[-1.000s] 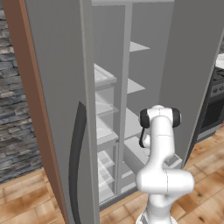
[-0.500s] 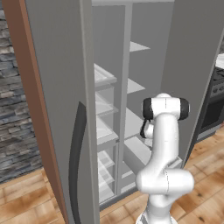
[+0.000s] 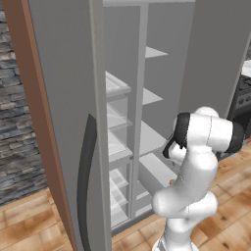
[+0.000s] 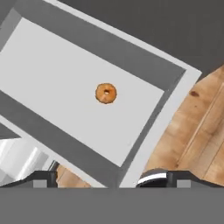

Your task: Take the tangerine and mushroom from the fridge shelf and place them in the freezer drawer to begin freezing them.

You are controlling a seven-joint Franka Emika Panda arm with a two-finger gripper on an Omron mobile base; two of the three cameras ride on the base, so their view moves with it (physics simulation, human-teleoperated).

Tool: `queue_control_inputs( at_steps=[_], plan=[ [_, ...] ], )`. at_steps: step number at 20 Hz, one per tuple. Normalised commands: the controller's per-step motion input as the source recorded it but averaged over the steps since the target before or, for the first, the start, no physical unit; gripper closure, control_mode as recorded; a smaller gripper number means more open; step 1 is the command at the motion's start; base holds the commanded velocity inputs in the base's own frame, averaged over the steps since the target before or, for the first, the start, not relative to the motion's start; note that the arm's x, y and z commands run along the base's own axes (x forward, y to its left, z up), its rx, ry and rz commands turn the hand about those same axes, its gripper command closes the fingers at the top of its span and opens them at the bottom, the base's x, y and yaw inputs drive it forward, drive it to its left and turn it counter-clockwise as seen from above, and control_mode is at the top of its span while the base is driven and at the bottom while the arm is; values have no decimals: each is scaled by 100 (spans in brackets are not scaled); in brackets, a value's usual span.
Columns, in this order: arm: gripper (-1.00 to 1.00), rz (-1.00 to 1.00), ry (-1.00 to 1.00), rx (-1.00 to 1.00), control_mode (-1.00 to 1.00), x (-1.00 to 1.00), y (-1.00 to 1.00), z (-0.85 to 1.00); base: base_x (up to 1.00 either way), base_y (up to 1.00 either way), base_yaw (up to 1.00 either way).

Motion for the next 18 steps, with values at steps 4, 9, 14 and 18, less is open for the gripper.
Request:
queue_control_inputs(
  at_steps=[4, 9, 14, 18],
  plan=[
    [-100, 0, -25, -11, -100, -91, 49, 100, 0, 0, 0],
    [-100, 5, -17, -14, -100, -80, 65, 100, 0, 0, 0],
    [-100, 18, -2, -9, -100, -69, 62, 100, 0, 0, 0],
    [-100, 30, 4, -5, -100, -46, 62, 100, 0, 0, 0]
  ],
)
